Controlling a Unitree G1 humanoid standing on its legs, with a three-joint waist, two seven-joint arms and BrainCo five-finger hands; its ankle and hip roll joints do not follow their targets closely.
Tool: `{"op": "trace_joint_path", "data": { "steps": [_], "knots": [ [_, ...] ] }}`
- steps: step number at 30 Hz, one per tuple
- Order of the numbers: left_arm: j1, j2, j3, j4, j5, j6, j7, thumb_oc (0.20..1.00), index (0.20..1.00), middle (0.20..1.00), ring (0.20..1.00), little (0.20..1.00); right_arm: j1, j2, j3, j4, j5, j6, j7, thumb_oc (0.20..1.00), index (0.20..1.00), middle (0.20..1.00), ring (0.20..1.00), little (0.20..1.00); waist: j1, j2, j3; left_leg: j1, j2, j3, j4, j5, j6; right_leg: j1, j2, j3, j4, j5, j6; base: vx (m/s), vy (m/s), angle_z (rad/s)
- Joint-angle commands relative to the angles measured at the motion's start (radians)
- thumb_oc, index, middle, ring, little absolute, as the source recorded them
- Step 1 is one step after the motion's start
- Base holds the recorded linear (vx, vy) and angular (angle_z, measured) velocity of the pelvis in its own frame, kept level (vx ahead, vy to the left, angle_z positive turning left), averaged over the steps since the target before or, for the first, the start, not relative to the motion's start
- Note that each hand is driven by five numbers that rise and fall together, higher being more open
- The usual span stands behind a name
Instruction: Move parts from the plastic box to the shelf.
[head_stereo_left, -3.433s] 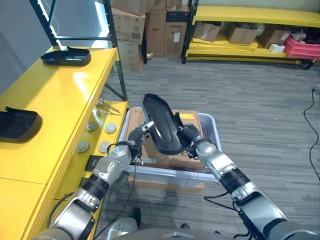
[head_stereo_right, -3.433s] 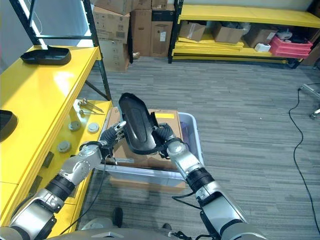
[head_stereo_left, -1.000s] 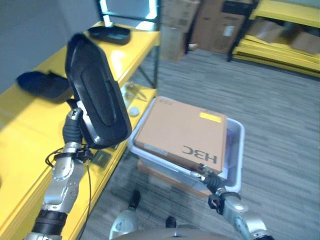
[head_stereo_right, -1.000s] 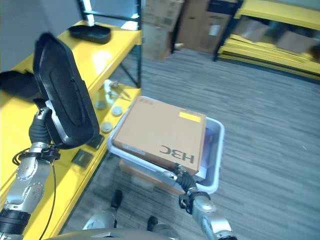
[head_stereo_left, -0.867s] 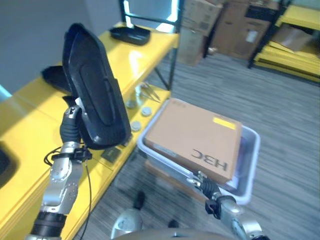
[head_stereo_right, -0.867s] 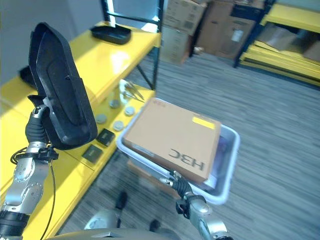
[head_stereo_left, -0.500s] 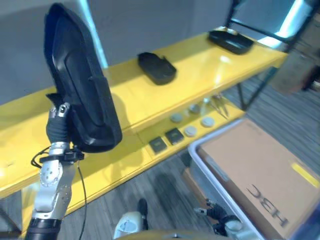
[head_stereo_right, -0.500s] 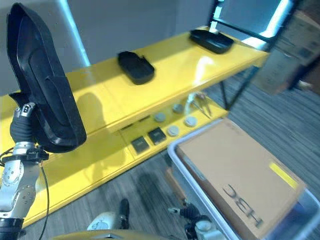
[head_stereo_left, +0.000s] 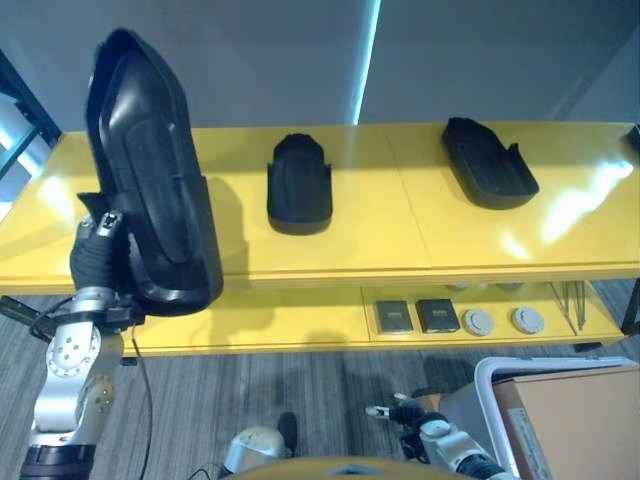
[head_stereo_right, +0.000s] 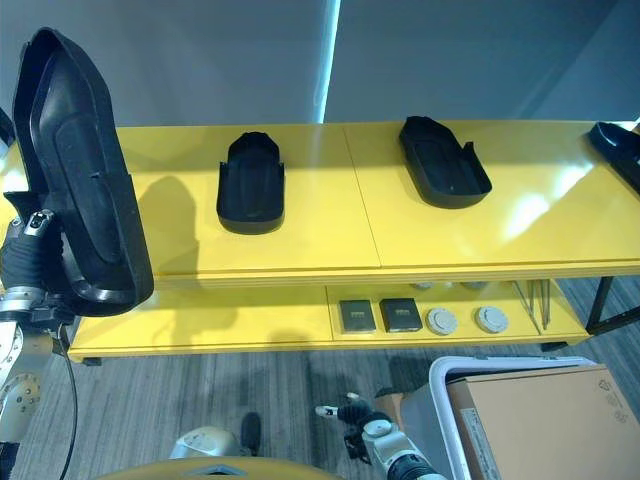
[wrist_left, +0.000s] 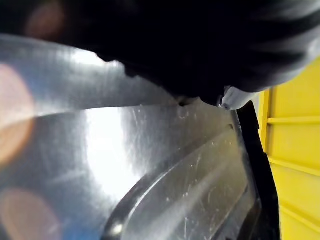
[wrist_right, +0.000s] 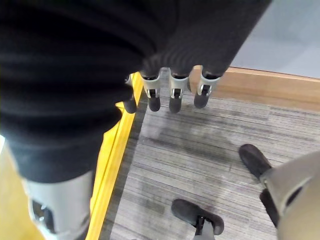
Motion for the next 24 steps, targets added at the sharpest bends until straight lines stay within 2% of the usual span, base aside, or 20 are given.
{"op": "trace_joint_path", "data": {
  "steps": [1, 3, 4, 5, 8, 14, 18, 22, 23, 24],
  "knots": [
    [-0.081, 0.033, -0.013, -0.017, -0.007, -0.058, -0.015, 0.2, 0.2, 0.2, 0.2, 0.2, 0.037, -0.001, -0.008, 0.014, 0.076, -0.016, -0.026, 1.0, 1.0, 1.0, 1.0, 1.0, -0.054, 0.024, 0.01, -0.055, -0.026, -0.138, 0.108, -0.111, 0.013, -0.166, -0.005, 0.11, 0.233, 0.118, 0.032, 0.01, 0.118, 0.35],
    [-0.113, 0.036, -0.058, -0.003, 0.002, -0.058, 0.0, 0.2, 0.2, 0.2, 0.2, 0.2, 0.043, -0.001, -0.05, 0.073, 0.126, -0.038, -0.008, 1.0, 1.0, 1.0, 1.0, 1.0, -0.117, 0.017, 0.038, -0.034, -0.047, -0.21, 0.104, -0.117, 0.022, -0.238, 0.093, 0.232, 0.251, 0.129, 0.03, 0.07, -0.008, 0.81],
    [-0.126, 0.036, -0.071, 0.001, 0.004, -0.056, 0.01, 0.2, 0.2, 0.2, 0.2, 0.2, 0.043, -0.004, -0.063, 0.092, 0.118, -0.047, 0.006, 1.0, 1.0, 1.0, 1.0, 1.0, -0.137, 0.015, 0.043, -0.03, -0.051, -0.23, 0.1, -0.114, 0.02, -0.254, 0.125, 0.259, 0.221, 0.137, 0.028, 0.14, -0.094, 1.23],
    [-0.148, 0.025, -0.093, -0.001, 0.014, -0.041, 0.024, 0.2, 0.2, 0.2, 0.2, 0.2, 0.044, -0.009, -0.08, 0.128, 0.093, -0.067, 0.028, 1.0, 1.0, 1.0, 1.0, 1.0, -0.167, 0.001, 0.05, -0.017, -0.068, -0.269, 0.093, -0.113, 0.013, -0.26, 0.169, 0.304, 0.116, 0.148, 0.023, 0.15, -0.106, 1.25],
    [-0.158, -0.003, -0.115, 0.0, 0.029, -0.033, 0.029, 0.2, 0.2, 0.2, 0.2, 0.2, 0.049, -0.007, -0.09, 0.162, 0.067, -0.063, 0.033, 1.0, 1.0, 1.0, 1.0, 1.0, -0.196, -0.011, 0.047, 0.003, -0.081, -0.314, 0.086, -0.114, 0.002, -0.249, 0.212, 0.36, -0.03, 0.186, 0.02, 0.17, -0.09, 0.85],
    [-0.157, -0.047, -0.147, -0.01, 0.035, -0.004, 0.05, 0.2, 0.2, 0.2, 0.2, 0.2, 0.054, -0.012, -0.092, 0.224, 0.005, -0.077, 0.053, 1.0, 1.0, 1.0, 1.0, 1.0, -0.188, -0.027, 0.003, 0.002, -0.066, -0.307, 0.057, -0.094, -0.012, -0.168, 0.238, 0.385, -0.164, 0.167, -0.005, 0.13, -0.096, 0.3],
    [-0.147, -0.055, -0.159, -0.015, 0.056, 0.001, 0.067, 0.2, 0.2, 0.2, 0.2, 0.2, 0.056, -0.019, -0.087, 0.203, 0.009, -0.052, 0.046, 1.0, 1.0, 1.0, 1.0, 1.0, -0.189, -0.038, -0.008, -0.007, -0.053, -0.272, 0.073, -0.104, -0.018, -0.13, 0.243, 0.39, -0.206, 0.162, -0.012, 0.08, -0.085, -0.01],
    [-0.15, -0.058, -0.164, -0.022, 0.062, 0.028, 0.066, 0.2, 0.2, 0.2, 0.2, 0.2, 0.07, -0.02, -0.105, 0.195, 0.012, -0.045, 0.038, 1.0, 1.0, 1.0, 1.0, 1.0, -0.203, -0.055, -0.005, -0.052, -0.017, -0.168, 0.197, -0.143, -0.041, -0.089, 0.228, 0.374, -0.239, 0.155, -0.022, 0.08, -0.08, 0.0],
    [-0.155, -0.061, -0.169, -0.019, 0.062, 0.029, 0.064, 0.2, 0.2, 0.2, 0.2, 0.2, 0.072, -0.019, -0.109, 0.2, 0.018, -0.047, 0.031, 1.0, 1.0, 1.0, 1.0, 1.0, -0.207, -0.057, -0.001, -0.068, 0.001, -0.144, 0.227, -0.143, -0.052, -0.088, 0.22, 0.366, -0.237, 0.155, -0.024, 0.0, -0.023, 0.15],
    [-0.163, -0.062, -0.176, -0.012, 0.054, 0.029, 0.059, 0.2, 0.2, 0.2, 0.2, 0.2, 0.074, -0.02, -0.112, 0.206, 0.034, -0.051, 0.021, 1.0, 1.0, 1.0, 1.0, 1.0, -0.212, -0.059, 0.008, -0.102, 0.04, -0.117, 0.271, -0.114, -0.079, -0.088, 0.214, 0.356, -0.236, 0.154, -0.028, -0.05, 0.01, 0.3]
  ]
}}
